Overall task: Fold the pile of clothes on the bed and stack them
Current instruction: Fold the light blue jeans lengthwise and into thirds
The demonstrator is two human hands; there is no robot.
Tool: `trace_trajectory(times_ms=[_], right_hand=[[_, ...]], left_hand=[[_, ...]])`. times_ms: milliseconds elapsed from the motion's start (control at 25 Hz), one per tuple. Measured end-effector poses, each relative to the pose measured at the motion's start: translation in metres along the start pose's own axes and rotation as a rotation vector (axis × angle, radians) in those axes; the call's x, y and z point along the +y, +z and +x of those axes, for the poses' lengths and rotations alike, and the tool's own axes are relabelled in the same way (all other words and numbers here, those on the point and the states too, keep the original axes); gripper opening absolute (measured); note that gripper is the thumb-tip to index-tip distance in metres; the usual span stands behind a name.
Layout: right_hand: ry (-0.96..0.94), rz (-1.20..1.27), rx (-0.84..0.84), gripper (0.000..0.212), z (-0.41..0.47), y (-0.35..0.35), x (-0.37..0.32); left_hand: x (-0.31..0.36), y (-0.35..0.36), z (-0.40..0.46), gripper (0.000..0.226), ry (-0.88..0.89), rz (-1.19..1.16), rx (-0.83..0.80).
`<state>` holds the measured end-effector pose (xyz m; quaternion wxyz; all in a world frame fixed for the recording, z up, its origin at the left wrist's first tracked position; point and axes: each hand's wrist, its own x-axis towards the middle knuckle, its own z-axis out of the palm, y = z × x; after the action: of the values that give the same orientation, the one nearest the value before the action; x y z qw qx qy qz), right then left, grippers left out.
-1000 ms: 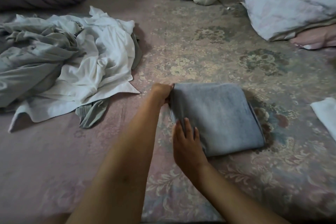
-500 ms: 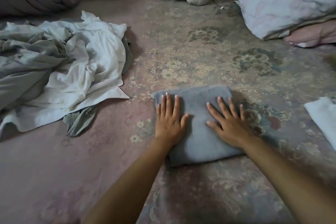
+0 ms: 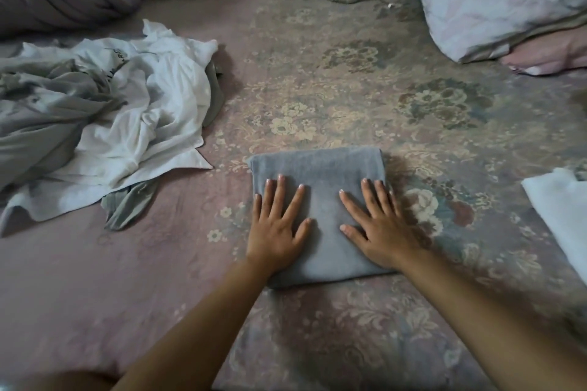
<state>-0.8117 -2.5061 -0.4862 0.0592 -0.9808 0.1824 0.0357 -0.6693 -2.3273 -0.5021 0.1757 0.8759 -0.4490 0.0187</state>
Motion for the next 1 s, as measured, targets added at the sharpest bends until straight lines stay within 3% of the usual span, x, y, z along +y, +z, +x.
trace_trajectory(times_ms=[80, 160, 240, 320, 440, 560, 720, 880, 1000], right_hand=[[0.017, 0.041, 0.014, 0.083, 0.005, 0.005, 0.001], [0.015, 0.003, 0.023, 0.085, 0.004, -0.003, -0.004], [-0.12, -0.043, 0.037, 0.085, -0.012, -0.008, -0.009], [-0.284, -0.164, 0.043, 0.093, -0.036, 0.001, -0.01], [-0.399, -0.213, 0.054, 0.1, -0.042, 0.006, 0.002], [-0.39, -0.233, 0.084, 0.084, -0.033, 0.001, 0.01], [-0.417, -0.348, 0.189, 0.047, -0.03, 0.004, 0.005], [-0.403, -0.4, 0.193, 0.049, -0.026, -0.012, -0.002], [-0.406, -0.403, 0.316, 0.05, -0.019, -0.054, 0.019]], left_hand=[[-0.004, 0.0, 0.007, 0.069, -0.031, -0.043, -0.051], [0.003, -0.011, 0.011, 0.068, -0.014, 0.063, -0.033], [0.016, -0.018, -0.009, 0.07, 0.115, 0.196, -0.038], [0.022, -0.013, -0.04, 0.085, 0.29, 0.25, -0.026], [0.018, -0.007, -0.044, 0.101, 0.323, 0.307, -0.085], [0.019, -0.015, -0.04, 0.089, 0.349, 0.33, -0.118], [0.026, -0.02, -0.043, 0.094, 0.358, 0.399, -0.189], [0.036, -0.04, -0.031, 0.058, 0.383, 0.458, -0.168], [0.059, -0.068, -0.002, 0.073, 0.434, 0.452, -0.126]])
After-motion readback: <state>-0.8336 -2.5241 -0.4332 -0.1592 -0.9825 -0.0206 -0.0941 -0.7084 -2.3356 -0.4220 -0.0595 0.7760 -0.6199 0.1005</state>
